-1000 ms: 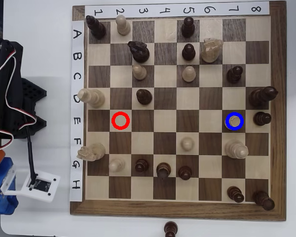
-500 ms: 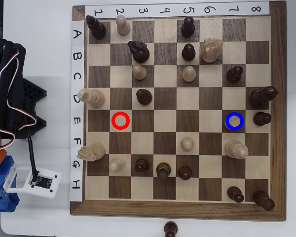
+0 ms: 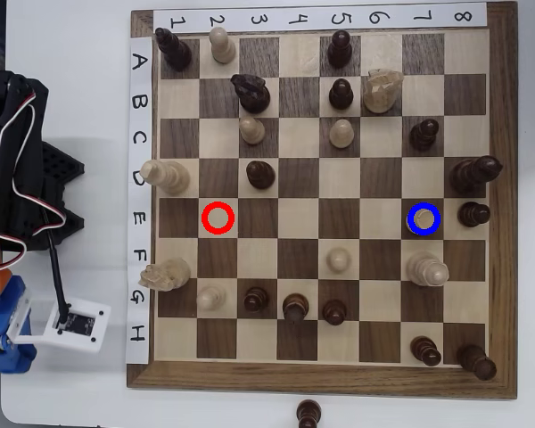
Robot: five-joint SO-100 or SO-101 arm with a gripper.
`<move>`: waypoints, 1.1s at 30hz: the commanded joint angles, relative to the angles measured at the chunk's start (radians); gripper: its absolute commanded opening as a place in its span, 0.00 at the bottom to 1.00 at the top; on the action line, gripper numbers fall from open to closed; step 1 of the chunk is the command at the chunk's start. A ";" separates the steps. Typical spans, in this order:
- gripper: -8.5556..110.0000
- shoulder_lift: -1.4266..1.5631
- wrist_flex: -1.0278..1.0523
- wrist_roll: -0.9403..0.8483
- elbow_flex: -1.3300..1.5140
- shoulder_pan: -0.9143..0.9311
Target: Move the piece to destination
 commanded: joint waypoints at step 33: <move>0.07 0.058 0.117 -0.075 -0.043 0.057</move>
